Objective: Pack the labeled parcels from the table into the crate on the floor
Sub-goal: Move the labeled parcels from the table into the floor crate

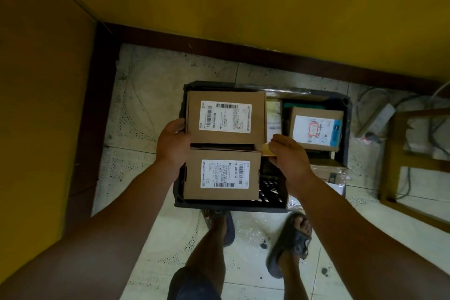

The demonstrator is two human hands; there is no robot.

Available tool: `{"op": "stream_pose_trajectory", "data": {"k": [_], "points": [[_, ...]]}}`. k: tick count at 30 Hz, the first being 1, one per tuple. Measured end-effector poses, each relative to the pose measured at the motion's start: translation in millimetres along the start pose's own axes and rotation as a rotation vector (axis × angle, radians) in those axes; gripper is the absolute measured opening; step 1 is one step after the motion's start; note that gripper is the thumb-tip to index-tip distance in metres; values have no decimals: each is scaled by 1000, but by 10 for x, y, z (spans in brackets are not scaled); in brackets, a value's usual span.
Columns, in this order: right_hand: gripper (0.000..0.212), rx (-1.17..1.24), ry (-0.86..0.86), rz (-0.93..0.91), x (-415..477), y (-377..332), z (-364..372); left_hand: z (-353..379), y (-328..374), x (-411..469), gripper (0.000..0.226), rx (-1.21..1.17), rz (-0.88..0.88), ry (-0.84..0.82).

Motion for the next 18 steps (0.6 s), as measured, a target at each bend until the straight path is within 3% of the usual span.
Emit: {"op": "stream_pose_trajectory", "data": {"k": [5,13,18], "points": [[20,16,-14,-38,-438,-138,-334,70,249,-630,24,-56,69,46],[27,82,-13,-203,-1629,-547,-1537,1009,814,-2430,17,-26,152,-182],[19,138,26,-348,-2497,-593,-2654,1672,1144,-3678,20,-9,298,-311]]}}
Point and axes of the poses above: each hand's wrist, its own x-axis towards the middle knuckle, its own z-axis out of the palm, y = z × x, the point moved 9 cm from there along x, towards the middle knuckle, and after that the axes turned 6 degrees about -x, right-handed, at the moved point
